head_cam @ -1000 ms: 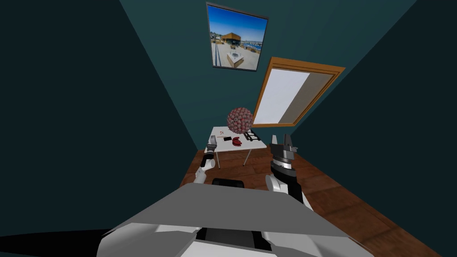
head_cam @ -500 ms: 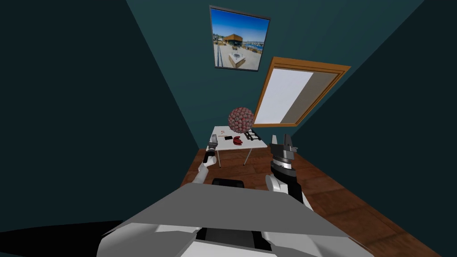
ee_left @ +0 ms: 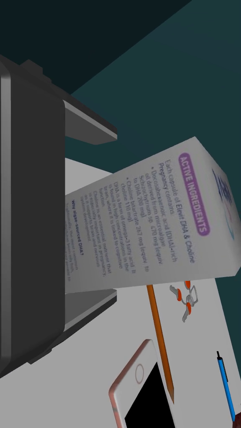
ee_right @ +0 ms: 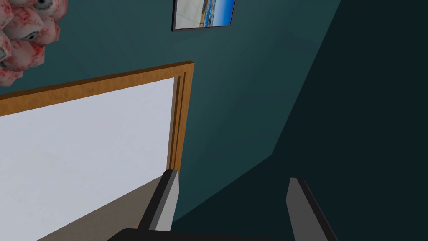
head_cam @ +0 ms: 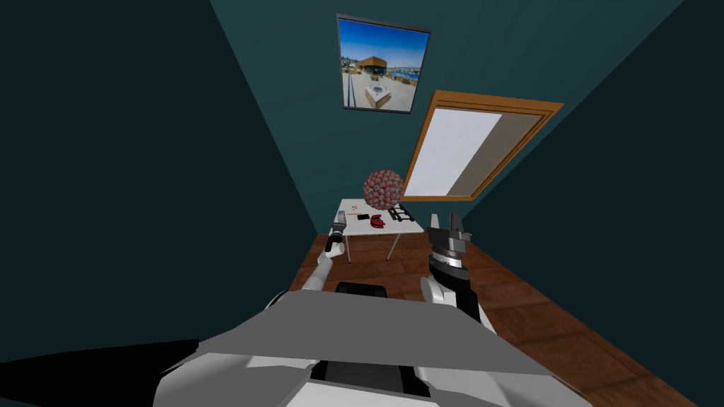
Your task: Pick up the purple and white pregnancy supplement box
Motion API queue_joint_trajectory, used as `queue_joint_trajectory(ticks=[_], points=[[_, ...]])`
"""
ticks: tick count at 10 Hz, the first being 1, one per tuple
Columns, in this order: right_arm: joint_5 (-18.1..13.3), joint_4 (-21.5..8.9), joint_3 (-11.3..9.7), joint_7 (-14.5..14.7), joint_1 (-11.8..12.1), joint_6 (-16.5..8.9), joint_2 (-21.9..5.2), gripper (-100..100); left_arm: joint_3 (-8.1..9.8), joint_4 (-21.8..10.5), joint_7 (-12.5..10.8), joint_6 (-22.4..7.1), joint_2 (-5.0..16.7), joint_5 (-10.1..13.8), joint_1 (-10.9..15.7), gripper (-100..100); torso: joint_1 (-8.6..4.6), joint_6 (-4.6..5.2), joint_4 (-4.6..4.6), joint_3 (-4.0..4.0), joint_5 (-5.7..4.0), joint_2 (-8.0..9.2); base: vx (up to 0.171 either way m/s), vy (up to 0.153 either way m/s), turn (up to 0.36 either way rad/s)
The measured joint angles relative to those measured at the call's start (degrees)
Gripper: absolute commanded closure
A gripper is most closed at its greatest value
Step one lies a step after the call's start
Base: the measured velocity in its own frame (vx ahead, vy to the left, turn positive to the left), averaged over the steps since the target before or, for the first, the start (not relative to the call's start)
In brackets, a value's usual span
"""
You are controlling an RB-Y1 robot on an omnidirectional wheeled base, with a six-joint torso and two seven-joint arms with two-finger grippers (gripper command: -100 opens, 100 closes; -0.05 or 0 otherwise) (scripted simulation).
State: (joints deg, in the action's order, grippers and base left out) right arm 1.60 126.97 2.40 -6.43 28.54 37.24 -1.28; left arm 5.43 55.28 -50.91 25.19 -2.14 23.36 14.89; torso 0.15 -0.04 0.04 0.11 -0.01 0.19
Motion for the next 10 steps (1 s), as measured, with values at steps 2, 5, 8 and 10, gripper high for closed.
queue_joint_trajectory(ticks=[2, 5, 8, 10], points=[[0.0, 0.0, 0.0, 0.0, 0.0, 0.0, 0.0, 0, 0.08, -3.7, -0.6, 0.6, 0.2, -0.3, 2.6, -100, 0.02, -0.01, -0.04, -0.09, 0.01, -0.16, -0.031, 0.000, 0.052], [0.0, 0.0, 0.0, 0.0, 0.0, 0.0, 0.0, 0, 1.96, -8.2, -2.3, 1.5, -0.2, -2.4, 7.1, -100, 0.00, 0.00, -0.01, -0.03, 0.00, -0.07, -0.036, 0.001, 0.006], [0.0, 0.0, 0.0, 0.0, 0.0, 0.0, 0.0, 0, 3.93, -15.5, -4.1, 2.8, -0.1, -4.3, 12.9, -100, 0.02, 0.00, 0.00, 0.00, 0.01, 0.01, -0.054, 0.005, 0.046], [0.0, 0.0, 0.0, 0.0, 0.0, 0.0, 0.0, 0, 5.16, -19.6, -5.4, 3.4, -0.1, -5.7, 16.1, -100, 0.01, -0.02, 0.00, 0.01, 0.00, 0.03, -0.073, 0.004, 0.062]])
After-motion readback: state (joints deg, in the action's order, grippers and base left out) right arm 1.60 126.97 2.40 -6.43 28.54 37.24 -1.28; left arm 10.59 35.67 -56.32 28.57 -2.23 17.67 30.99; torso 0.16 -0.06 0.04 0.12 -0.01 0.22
